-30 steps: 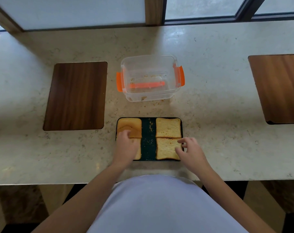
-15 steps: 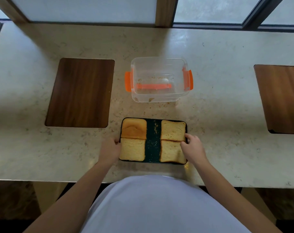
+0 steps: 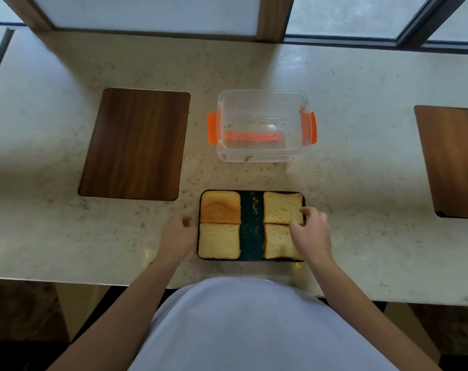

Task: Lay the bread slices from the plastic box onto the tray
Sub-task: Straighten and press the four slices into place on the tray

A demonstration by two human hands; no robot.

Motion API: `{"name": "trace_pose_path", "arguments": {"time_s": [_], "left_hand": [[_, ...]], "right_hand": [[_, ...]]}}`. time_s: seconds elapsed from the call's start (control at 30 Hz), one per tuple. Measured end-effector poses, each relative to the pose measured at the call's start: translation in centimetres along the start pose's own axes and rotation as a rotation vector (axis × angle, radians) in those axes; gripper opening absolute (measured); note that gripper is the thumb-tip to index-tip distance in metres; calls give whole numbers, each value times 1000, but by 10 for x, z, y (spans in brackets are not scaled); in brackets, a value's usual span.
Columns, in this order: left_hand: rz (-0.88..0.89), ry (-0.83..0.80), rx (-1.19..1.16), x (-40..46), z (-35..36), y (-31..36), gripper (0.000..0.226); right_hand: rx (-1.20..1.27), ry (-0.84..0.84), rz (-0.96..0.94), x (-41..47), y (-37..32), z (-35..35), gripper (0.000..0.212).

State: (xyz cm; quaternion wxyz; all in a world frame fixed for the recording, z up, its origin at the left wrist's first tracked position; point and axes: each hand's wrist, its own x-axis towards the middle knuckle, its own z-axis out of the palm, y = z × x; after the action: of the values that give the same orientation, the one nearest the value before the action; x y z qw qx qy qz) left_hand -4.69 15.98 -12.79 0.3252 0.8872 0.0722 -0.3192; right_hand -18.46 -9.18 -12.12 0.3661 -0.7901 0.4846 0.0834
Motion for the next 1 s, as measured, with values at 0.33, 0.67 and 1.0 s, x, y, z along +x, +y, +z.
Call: {"name": "trace_pose_path", "arguments": {"time_s": [0.33,0.67,1.0], "left_hand": [[-242,-145,-480,3,-2,22,27],[-224,-190,-438,8,3,31,40],[-232,-232,-396,9,12,33,29]], "right_hand": [[216,-558,74,-17,-55,58,60],[232,-579,138,-15,-63,67,57],[253,-551,159,-15,-62,59,58]]}}
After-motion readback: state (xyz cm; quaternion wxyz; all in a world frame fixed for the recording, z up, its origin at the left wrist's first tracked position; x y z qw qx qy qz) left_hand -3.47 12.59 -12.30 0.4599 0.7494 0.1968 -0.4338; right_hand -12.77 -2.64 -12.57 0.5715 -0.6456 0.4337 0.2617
